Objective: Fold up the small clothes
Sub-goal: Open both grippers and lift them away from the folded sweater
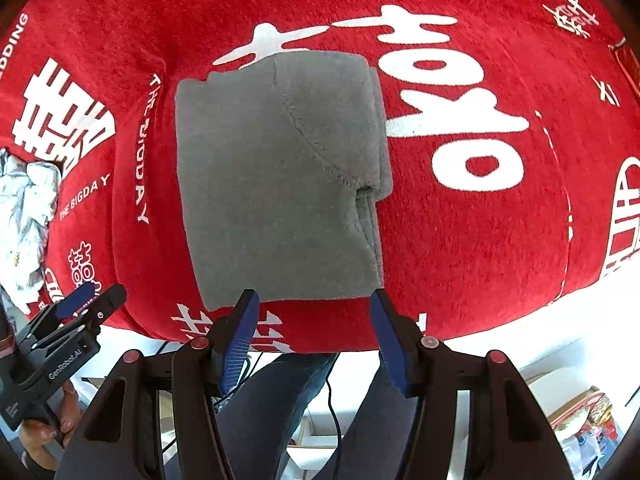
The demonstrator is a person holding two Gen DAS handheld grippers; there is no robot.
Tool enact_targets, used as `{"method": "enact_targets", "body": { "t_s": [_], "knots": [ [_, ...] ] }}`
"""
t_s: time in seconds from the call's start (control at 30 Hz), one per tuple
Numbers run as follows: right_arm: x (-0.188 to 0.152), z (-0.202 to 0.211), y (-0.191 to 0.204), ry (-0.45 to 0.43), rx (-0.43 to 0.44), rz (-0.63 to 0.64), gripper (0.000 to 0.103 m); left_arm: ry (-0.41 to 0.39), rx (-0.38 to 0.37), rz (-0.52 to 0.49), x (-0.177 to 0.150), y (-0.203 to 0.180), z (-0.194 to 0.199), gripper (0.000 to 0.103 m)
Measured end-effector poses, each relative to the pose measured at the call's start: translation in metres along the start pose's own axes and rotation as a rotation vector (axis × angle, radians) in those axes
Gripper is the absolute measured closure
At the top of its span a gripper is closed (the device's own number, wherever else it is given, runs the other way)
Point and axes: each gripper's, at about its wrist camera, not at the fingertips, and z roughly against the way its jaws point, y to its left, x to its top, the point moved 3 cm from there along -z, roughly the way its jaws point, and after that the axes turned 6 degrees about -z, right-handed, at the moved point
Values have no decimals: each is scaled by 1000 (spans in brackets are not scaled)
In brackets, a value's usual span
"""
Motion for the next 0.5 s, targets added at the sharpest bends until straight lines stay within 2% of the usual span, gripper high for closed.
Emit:
{"method": "enact_targets", "body": {
  "t_s": [0.13, 0.2, 0.3, 0.33, 0.37, 0.4, 0.5],
  "knots": [
    [7, 14, 3, 0, 10, 47, 41, -17, 5, 2, 5, -6, 10, 30],
    [9, 24, 4, -17, 20, 62, 16, -24, -1, 14, 8, -11, 18, 30],
    [13, 40, 3, -37, 33, 78, 16, -40, -11, 14, 12, -21, 28, 30],
    [15, 45, 3, -42, 27, 83, 16, -43, -5, 14, 13, -22, 31, 25],
    [16, 49, 3, -46, 22, 86, 16, -52, 8, 18, 14, -25, 35, 9],
    [18, 52, 3, -51, 17, 89, 16, -68, 19, 24, 15, -27, 42, 4],
    [20, 64, 6, -81, -1, 97, 15, -98, 20, 34, 19, -32, 55, 4]
  ]
}}
